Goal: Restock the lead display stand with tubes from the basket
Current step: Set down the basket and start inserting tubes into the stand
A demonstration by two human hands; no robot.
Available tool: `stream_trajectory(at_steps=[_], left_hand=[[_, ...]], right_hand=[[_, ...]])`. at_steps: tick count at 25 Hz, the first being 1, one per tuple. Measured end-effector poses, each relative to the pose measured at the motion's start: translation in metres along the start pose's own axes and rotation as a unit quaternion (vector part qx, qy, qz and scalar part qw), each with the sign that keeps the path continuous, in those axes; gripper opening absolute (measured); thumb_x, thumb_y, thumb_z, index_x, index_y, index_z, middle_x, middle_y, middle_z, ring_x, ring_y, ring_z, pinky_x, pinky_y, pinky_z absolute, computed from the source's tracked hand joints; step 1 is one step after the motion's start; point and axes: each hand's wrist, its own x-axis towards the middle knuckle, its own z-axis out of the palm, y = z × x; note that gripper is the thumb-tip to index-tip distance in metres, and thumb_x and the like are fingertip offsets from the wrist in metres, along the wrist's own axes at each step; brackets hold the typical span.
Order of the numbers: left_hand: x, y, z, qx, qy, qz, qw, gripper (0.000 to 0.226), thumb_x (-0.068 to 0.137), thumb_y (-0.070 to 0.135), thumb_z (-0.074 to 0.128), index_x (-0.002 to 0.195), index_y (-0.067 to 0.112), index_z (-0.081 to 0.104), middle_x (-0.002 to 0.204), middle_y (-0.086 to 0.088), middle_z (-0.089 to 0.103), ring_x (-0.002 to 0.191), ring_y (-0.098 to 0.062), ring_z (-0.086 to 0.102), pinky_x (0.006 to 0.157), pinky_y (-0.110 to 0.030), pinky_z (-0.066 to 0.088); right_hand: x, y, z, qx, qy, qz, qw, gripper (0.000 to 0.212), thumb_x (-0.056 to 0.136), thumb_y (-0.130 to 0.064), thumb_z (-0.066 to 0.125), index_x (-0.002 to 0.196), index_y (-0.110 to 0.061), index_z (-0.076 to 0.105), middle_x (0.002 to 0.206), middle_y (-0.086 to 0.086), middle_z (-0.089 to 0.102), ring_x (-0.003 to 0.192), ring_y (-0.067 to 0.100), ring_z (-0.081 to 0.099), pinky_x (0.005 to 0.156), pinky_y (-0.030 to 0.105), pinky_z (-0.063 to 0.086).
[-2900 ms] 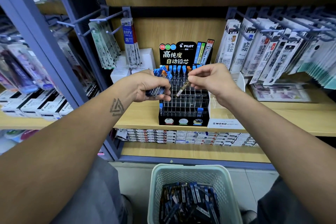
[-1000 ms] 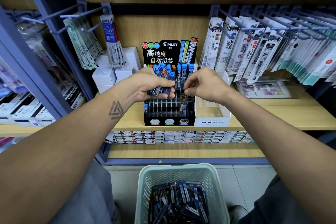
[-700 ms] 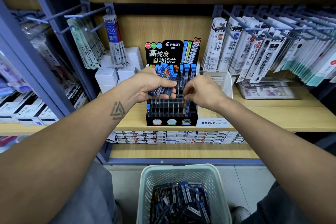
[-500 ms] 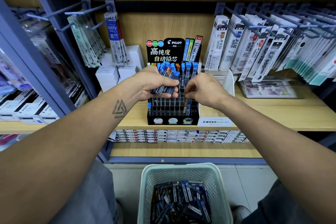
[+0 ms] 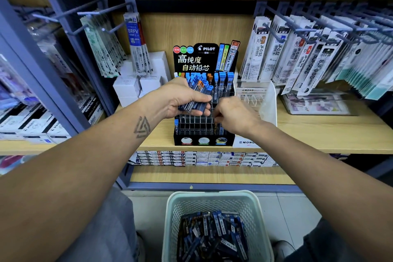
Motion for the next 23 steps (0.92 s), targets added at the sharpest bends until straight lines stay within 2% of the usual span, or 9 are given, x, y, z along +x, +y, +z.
stream_trajectory(at_steps=[3,5,6,8,9,10,15,20,23], left_hand=[[0.0,-0.002,0.0,-0.003,-0.005,-0.004,1.0,0.031,0.086,0.0,0.074,0.111,-0.014,0.065,0.084,-0.024,0.073,0.07,-0.031,0.075,0.045,-0.024,0.057],[0.001,-0.003,0.001,-0.004,-0.007,-0.005,1.0,0.03,0.086,-0.001,0.073,0.111,-0.014,0.064,0.085,-0.025,0.073,0.071,-0.032,0.075,0.047,-0.025,0.058],[0.001,-0.004,0.002,-0.002,-0.008,-0.005,1.0,0.029,0.086,-0.002,0.072,0.112,-0.014,0.064,0.085,-0.026,0.073,0.072,-0.033,0.075,0.048,-0.025,0.059],[0.0,-0.005,0.004,-0.004,-0.016,-0.002,1.0,0.028,0.087,-0.004,0.071,0.113,-0.012,0.065,0.089,-0.027,0.073,0.074,-0.034,0.075,0.05,-0.026,0.059],[0.0,-0.006,0.005,-0.005,-0.023,0.001,1.0,0.027,0.087,-0.004,0.07,0.114,-0.011,0.065,0.091,-0.027,0.073,0.075,-0.034,0.075,0.05,-0.026,0.06],[-0.001,-0.006,0.006,-0.004,-0.032,0.003,0.999,0.026,0.088,-0.005,0.069,0.113,-0.01,0.066,0.092,-0.027,0.073,0.076,-0.035,0.075,0.05,-0.026,0.06],[-0.004,-0.006,0.012,0.006,-0.046,0.0,0.999,0.019,0.09,-0.005,0.067,0.109,-0.008,0.067,0.095,-0.027,0.073,0.082,-0.036,0.076,0.05,-0.025,0.059],[-0.002,-0.005,0.01,-0.028,-0.017,-0.011,0.999,0.026,0.09,-0.002,0.068,0.114,-0.011,0.064,0.096,-0.028,0.073,0.081,-0.035,0.076,0.045,-0.022,0.055],[-0.002,-0.003,0.011,-0.048,-0.027,-0.016,0.998,0.032,0.09,0.0,0.068,0.119,-0.012,0.062,0.1,-0.029,0.072,0.087,-0.037,0.075,0.043,-0.021,0.054]], right_hand=[[0.004,0.007,-0.008,0.032,0.042,0.017,0.998,0.015,0.091,-0.017,0.065,0.099,-0.022,0.077,0.101,0.002,0.069,0.091,0.025,0.066,0.071,0.03,0.05],[0.006,0.01,-0.018,0.191,0.067,0.072,0.977,0.012,0.09,-0.015,0.069,0.096,-0.02,0.078,0.096,0.001,0.074,0.088,0.02,0.067,0.078,0.031,0.054],[0.004,0.008,-0.022,0.318,0.063,0.11,0.94,0.01,0.09,-0.013,0.07,0.094,-0.018,0.077,0.092,0.002,0.075,0.086,0.019,0.069,0.079,0.032,0.055],[0.0,0.003,-0.026,0.529,0.026,0.16,0.833,0.009,0.09,-0.01,0.071,0.098,-0.013,0.073,0.088,0.007,0.075,0.08,0.019,0.07,0.073,0.033,0.054],[-0.001,0.002,-0.026,0.579,0.017,0.166,0.798,0.015,0.089,-0.01,0.072,0.105,-0.01,0.071,0.089,0.009,0.075,0.078,0.019,0.071,0.07,0.032,0.053],[-0.001,0.003,-0.025,0.601,0.017,0.168,0.781,0.021,0.089,-0.01,0.073,0.109,-0.008,0.069,0.088,0.01,0.076,0.075,0.019,0.071,0.067,0.03,0.053],[-0.005,0.004,-0.031,0.619,0.055,0.18,0.762,0.011,0.085,0.004,0.072,0.092,-0.005,0.071,0.075,0.01,0.072,0.062,0.016,0.066,0.06,0.024,0.054],[-0.01,0.017,-0.043,0.677,0.037,0.146,0.72,0.026,0.084,0.015,0.067,0.109,0.006,0.068,0.089,0.02,0.068,0.07,0.024,0.069,0.067,0.023,0.058],[-0.013,0.025,-0.046,0.671,0.034,0.113,0.732,0.026,0.082,0.015,0.069,0.105,0.005,0.067,0.09,0.021,0.069,0.073,0.025,0.071,0.07,0.025,0.058]])
